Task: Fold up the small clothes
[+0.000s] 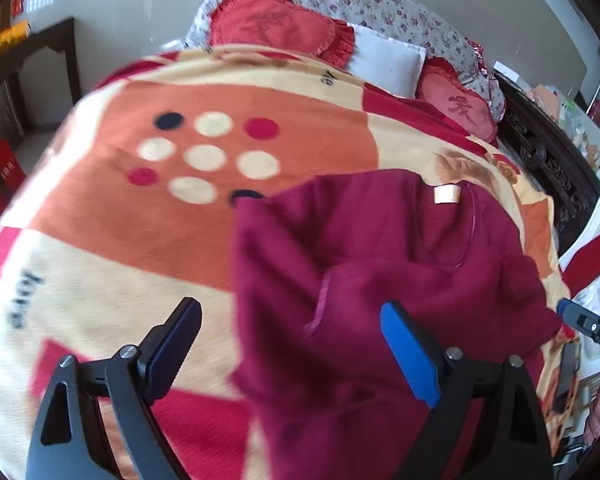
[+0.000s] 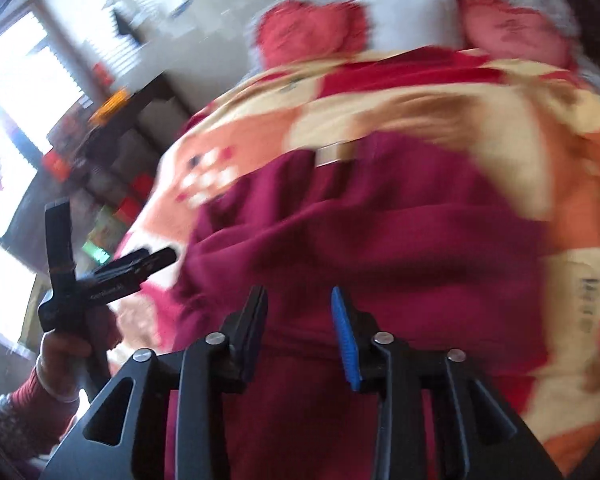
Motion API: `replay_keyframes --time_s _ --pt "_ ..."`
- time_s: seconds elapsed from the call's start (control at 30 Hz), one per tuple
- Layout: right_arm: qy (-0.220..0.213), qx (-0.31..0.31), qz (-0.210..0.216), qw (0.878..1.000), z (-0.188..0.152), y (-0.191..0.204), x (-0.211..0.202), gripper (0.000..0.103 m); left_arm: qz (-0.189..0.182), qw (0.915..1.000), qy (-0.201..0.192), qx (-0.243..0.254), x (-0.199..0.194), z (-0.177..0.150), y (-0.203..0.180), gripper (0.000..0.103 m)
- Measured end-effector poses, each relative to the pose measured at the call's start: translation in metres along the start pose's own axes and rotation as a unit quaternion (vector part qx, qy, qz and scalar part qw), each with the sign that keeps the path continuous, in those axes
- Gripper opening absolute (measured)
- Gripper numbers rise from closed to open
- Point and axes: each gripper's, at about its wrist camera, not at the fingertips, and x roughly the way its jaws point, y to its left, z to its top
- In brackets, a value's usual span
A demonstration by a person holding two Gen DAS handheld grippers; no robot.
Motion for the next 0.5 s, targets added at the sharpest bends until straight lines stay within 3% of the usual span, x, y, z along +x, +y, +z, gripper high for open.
replay_keyframes --time_s 0.07,0.13,0.23,0.4,0.5 --pt "-0.01 0.035 -0.025 0.999 0.0 -0.028 -0.011 0.015 -0.007 0.9998 0.018 0.002 0.012 0.001 -0.008 0.074" --pt "-0.024 0.075 -0.049 0.996 -0.002 -0.057 -0.022 0.015 -0.018 0.999 0.036 0.018 0.019 0.001 -0.02 0.031" --pt "-0.042 0.126 -0.073 0.988 0.001 -0.087 -0.029 0.015 -0.017 0.999 0.014 0.038 0.005 0.005 -0.029 0.02" --pt "-0.043 0.157 -0.062 0.985 0.0 -0.108 -0.027 0.016 -0.044 0.9972 -0.055 0.023 -0.045 0.021 -0.009 0.016" --pt "-0.032 0.15 -0.061 0.986 0.002 -0.101 -0.01 0.028 -0.003 0.998 -0.059 0.025 -0.044 0.016 0.005 0.016"
